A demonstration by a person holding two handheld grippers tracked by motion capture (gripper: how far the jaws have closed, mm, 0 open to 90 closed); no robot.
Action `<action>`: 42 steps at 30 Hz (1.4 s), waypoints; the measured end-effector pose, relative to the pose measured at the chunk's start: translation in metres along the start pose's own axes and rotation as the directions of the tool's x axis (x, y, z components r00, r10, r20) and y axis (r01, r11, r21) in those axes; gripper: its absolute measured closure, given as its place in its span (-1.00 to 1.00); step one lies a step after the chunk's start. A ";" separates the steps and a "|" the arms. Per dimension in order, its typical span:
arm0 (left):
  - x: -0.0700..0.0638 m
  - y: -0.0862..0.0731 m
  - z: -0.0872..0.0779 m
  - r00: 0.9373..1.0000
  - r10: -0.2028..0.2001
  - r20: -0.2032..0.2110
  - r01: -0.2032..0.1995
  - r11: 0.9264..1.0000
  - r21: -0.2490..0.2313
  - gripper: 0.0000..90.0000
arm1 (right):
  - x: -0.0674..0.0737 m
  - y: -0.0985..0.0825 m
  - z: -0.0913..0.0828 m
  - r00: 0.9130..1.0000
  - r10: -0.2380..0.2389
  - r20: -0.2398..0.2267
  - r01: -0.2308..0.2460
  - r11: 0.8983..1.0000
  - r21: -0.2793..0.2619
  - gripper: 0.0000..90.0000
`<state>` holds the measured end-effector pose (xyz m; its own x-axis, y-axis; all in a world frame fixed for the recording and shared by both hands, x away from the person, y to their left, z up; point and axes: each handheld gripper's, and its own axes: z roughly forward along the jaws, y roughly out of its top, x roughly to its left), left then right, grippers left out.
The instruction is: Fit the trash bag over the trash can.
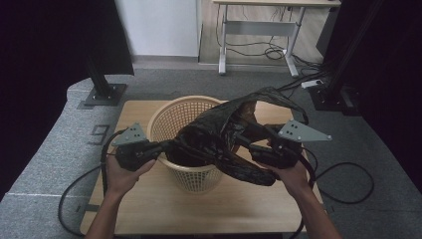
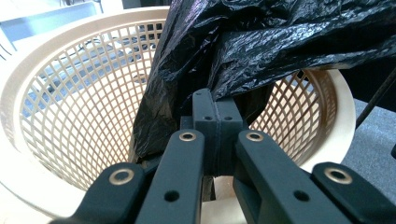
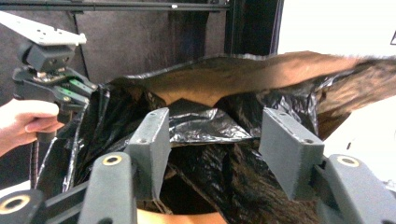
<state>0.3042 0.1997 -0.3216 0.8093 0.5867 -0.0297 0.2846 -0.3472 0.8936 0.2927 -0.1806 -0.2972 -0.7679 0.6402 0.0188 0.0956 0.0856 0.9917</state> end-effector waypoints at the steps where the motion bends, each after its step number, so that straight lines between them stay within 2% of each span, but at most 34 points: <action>1: 0.001 0.000 0.000 1.000 -0.004 0.004 0.004 1.000 -0.003 0.99 | 0.000 -0.002 0.001 1.000 0.003 -0.002 -0.003 1.000 0.003 -0.13; 6: 0.001 -0.001 0.002 1.000 -0.011 0.017 0.011 1.000 -0.006 0.99 | 0.001 -0.009 0.010 1.000 0.019 0.008 -0.019 0.999 0.029 -0.29; 9: 0.000 -0.001 0.003 1.000 -0.012 0.022 0.012 1.000 -0.006 0.99 | 0.005 -0.011 0.019 1.000 -0.007 0.024 0.005 0.998 0.058 -0.37; 11: 0.001 -0.001 0.003 0.999 -0.015 0.029 0.015 1.000 -0.009 0.99 | 0.006 -0.012 0.022 1.000 -0.009 0.023 0.008 0.998 0.062 -0.38; 16: 0.002 -0.002 0.002 0.999 -0.019 0.045 0.020 1.000 -0.017 0.99 | 0.010 -0.015 0.032 0.998 -0.020 0.060 0.015 0.997 0.077 -0.35; 19: 0.003 -0.003 0.002 0.999 -0.021 0.048 0.022 1.000 -0.020 0.99 | 0.010 -0.016 0.039 0.995 -0.016 0.097 0.005 0.994 0.107 -0.12; 22: 0.004 -0.005 0.001 0.998 -0.023 0.058 0.024 0.999 -0.023 0.99 | 0.006 -0.018 0.044 0.994 0.001 0.109 -0.013 0.994 0.113 0.11; 23: 0.004 -0.005 0.001 0.998 -0.022 0.061 0.023 0.999 -0.023 0.99 | 0.005 -0.019 0.046 0.994 0.007 0.105 -0.018 0.994 0.110 0.25; 25: 0.004 -0.006 0.000 0.998 -0.021 0.066 0.022 0.999 -0.025 0.99 | 0.004 -0.020 0.047 0.995 -0.003 0.100 -0.007 0.995 0.104 0.44; 26: 0.005 -0.006 0.000 0.998 -0.020 0.068 0.022 0.999 -0.026 0.99 | 0.004 -0.020 0.048 0.995 -0.021 0.094 0.012 0.996 0.093 0.61; 28: 0.005 -0.006 0.000 0.997 -0.019 0.072 0.021 0.999 -0.028 0.99 | 0.005 -0.020 0.048 0.995 -0.029 0.095 0.020 0.996 0.091 0.69; 30: 0.005 -0.007 -0.001 0.997 -0.019 0.074 0.021 0.999 -0.031 0.99 | 0.004 -0.019 0.050 0.994 -0.039 0.101 0.031 0.996 0.079 0.91; 36: 0.004 -0.007 -0.006 0.997 -0.006 0.080 0.009 0.999 -0.046 0.98 | 0.001 -0.018 0.047 0.994 -0.031 0.105 0.025 0.998 0.060 0.97; 39: 0.004 -0.006 -0.010 0.996 0.005 0.088 0.001 0.998 -0.069 0.78 | -0.001 -0.018 0.044 0.994 -0.039 0.105 0.033 0.998 0.059 0.97; 42: 0.006 -0.003 -0.017 0.994 -0.005 0.109 0.016 0.995 -0.101 0.54 | -0.005 -0.018 0.039 0.992 -0.036 0.119 0.029 0.998 0.055 0.97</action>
<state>0.2998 0.2163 -0.3169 0.8591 0.5050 -0.0824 0.2439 -0.2625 0.9336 0.3197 -0.1554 -0.3205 -0.6903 0.7229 -0.0320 0.1075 0.1461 0.9834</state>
